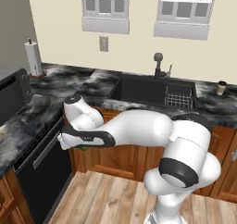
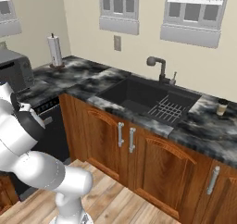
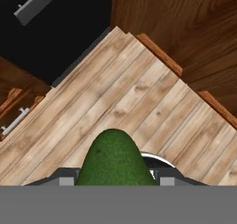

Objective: Turn on the sink faucet. Then move the avocado from the counter to the sink. Turn off the sink. Move the vegetable from the sink to the pot next to the stove. Finally move the pot to the rear left burner.

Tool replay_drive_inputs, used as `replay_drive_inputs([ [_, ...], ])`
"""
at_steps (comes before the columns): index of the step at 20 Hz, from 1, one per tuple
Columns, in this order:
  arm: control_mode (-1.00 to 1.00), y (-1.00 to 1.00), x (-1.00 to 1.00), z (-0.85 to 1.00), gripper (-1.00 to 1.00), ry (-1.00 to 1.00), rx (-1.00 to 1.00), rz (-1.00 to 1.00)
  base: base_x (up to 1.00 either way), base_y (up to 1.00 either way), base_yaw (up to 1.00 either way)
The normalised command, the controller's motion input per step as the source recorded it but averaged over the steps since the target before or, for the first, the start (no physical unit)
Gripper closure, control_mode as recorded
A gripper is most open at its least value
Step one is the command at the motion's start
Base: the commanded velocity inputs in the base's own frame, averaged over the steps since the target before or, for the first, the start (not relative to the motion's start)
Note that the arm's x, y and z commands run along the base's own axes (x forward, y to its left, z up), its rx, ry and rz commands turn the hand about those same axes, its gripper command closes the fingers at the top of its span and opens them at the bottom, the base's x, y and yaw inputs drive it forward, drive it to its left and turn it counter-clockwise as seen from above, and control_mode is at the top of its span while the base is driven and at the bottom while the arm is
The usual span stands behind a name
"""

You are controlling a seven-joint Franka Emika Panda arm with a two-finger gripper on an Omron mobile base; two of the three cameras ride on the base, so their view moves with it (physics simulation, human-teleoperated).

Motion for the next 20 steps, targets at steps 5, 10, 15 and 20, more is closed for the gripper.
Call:
replay_drive_inputs([
  [5,1.0,0.0,0.0,0.0,1.0,0.0,0.0,0.0,-0.36,0.45,0.24],
  [10,1.0,0.0,0.0,0.0,1.0,0.0,0.0,0.0,-0.43,0.41,0.24],
  [15,1.0,0.0,0.0,0.0,1.0,0.0,0.0,0.0,-0.52,0.33,0.23],
  [20,1.0,0.0,0.0,0.0,1.0,0.0,0.0,0.0,-0.55,0.28,0.23],
])
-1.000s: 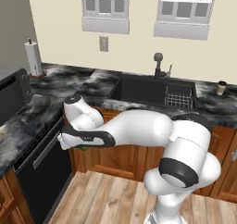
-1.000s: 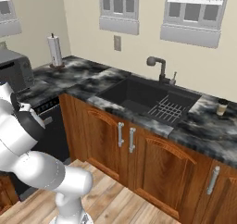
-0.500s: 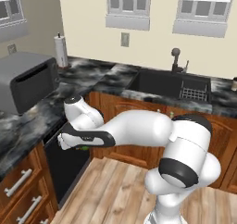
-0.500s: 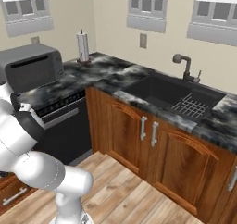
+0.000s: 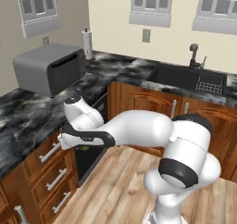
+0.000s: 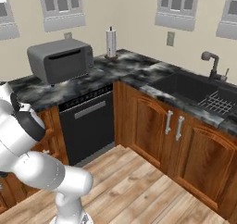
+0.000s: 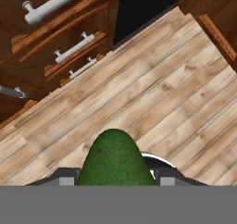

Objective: Turn on the sink faucet. Then move the avocado from the counter to the sink. Turn off the sink. Move the vegetable from the sink to the pot next to the stove. Finally move the pot to the rear left burner.

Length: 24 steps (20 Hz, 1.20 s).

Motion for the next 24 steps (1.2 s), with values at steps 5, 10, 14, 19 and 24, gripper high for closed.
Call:
replay_drive_inputs([
  [5,1.0,0.0,0.0,0.0,1.0,0.0,0.0,0.0,-0.54,0.22,0.24],
  [10,1.0,0.0,0.0,0.0,1.0,0.0,0.0,0.0,-0.55,0.16,0.26],
  [14,1.0,0.0,0.0,0.0,1.0,0.0,0.0,0.0,-0.55,0.15,0.26],
  [19,1.0,0.0,0.0,0.0,1.0,0.0,0.0,0.0,-0.55,0.1,0.26],
  [24,1.0,0.0,0.0,0.0,1.0,0.0,0.0,0.0,-0.61,0.08,0.27],
])
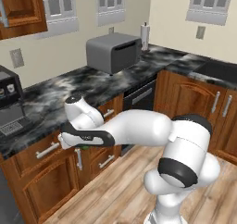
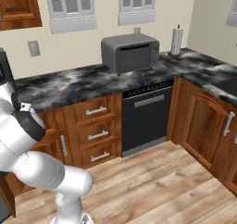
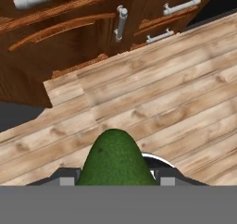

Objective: Turn on the sink faucet. Then move the avocado from the counter to the sink. Turn off the sink. Move the vegetable from the sink to the pot next to the stove. Finally move the pot to the rear left burner.

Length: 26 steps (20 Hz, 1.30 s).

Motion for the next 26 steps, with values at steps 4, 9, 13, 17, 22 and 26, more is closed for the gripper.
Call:
replay_drive_inputs([
  [4,1.0,0.0,0.0,0.0,1.0,0.0,0.0,0.0,-0.63,0.01,0.29],
  [9,1.0,0.0,0.0,0.0,1.0,0.0,0.0,0.0,-0.66,0.0,0.33],
  [13,1.0,0.0,0.0,0.0,1.0,0.0,0.0,0.0,-0.64,-0.04,0.35],
  [17,1.0,0.0,0.0,0.0,1.0,0.0,0.0,0.0,-0.61,-0.1,0.37],
  [22,1.0,0.0,0.0,0.0,1.0,0.0,0.0,0.0,-0.6,-0.15,0.38],
  [26,1.0,0.0,0.0,0.0,1.0,0.0,0.0,0.0,-0.6,-0.12,0.38],
])
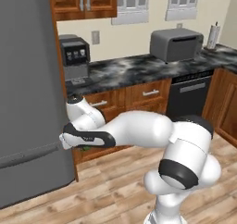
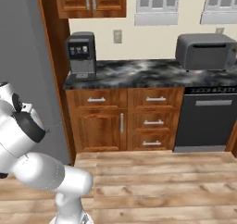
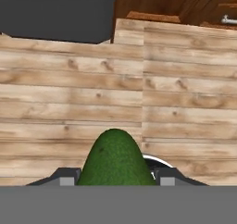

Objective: Turn on the sink faucet. Then move the avocado from the counter to the sink. Turn off the sink. Move the vegetable from the sink to the pot next to the stove. Finally move the pot to the rear left burner.

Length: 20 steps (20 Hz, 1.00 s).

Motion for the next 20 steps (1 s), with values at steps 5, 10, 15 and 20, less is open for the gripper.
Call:
replay_drive_inputs([
  [5,1.0,0.0,0.0,0.0,1.0,0.0,0.0,0.0,-0.53,-0.12,0.39],
  [10,1.0,0.0,0.0,0.0,1.0,0.0,0.0,0.0,-0.56,-0.11,0.39],
  [15,1.0,0.0,0.0,0.0,1.0,0.0,0.0,0.0,-0.54,-0.06,0.4],
  [20,1.0,0.0,0.0,0.0,1.0,0.0,0.0,0.0,-0.4,-0.21,0.42],
])
